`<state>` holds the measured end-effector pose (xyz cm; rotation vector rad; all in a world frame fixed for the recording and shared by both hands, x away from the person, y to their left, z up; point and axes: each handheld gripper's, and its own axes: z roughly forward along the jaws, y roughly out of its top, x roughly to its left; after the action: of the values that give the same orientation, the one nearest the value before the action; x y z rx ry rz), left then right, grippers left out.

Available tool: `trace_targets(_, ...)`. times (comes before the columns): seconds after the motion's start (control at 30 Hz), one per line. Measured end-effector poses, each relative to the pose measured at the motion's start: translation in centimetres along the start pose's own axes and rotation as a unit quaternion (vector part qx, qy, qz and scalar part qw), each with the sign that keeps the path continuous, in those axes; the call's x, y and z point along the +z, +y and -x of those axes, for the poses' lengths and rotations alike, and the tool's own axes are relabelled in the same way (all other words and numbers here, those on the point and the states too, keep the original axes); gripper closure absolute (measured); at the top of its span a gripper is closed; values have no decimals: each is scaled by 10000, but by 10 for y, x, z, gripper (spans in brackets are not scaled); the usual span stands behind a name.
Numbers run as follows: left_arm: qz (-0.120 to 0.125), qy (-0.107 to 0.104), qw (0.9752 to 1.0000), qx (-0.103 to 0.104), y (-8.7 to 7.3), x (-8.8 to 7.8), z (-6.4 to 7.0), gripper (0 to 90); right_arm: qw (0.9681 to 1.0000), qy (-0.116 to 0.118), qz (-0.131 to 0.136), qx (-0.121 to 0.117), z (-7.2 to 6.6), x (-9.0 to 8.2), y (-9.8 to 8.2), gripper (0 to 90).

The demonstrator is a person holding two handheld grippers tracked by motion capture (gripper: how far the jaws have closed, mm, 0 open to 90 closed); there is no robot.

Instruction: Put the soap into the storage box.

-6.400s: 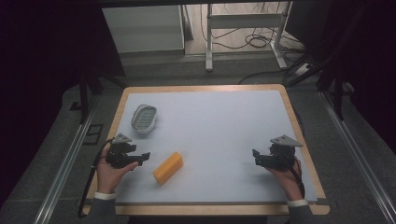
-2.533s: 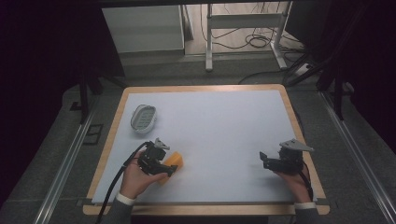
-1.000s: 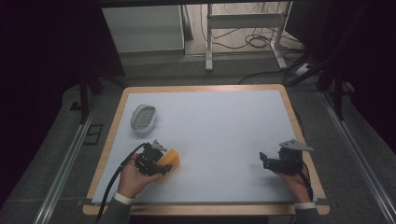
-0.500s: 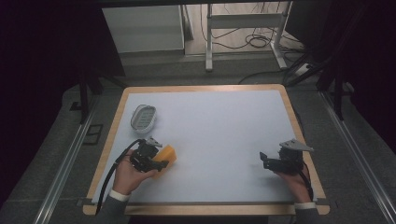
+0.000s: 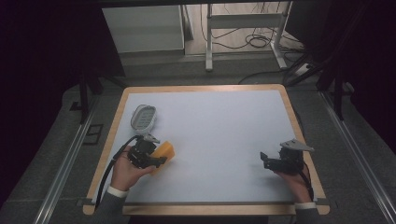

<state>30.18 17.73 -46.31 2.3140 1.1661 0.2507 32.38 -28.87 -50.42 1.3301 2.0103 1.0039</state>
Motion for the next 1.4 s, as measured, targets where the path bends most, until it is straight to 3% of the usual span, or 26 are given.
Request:
trace_targets(1.1,152,159,9992,-326,15,-18,-36,610,10000,-24,-7,-5,1,1,0,65)
trace_targets(1.4,139,110,9990,-408,17,-17,-44,610,10000,-18,-21,-13,1,1,-1,65)
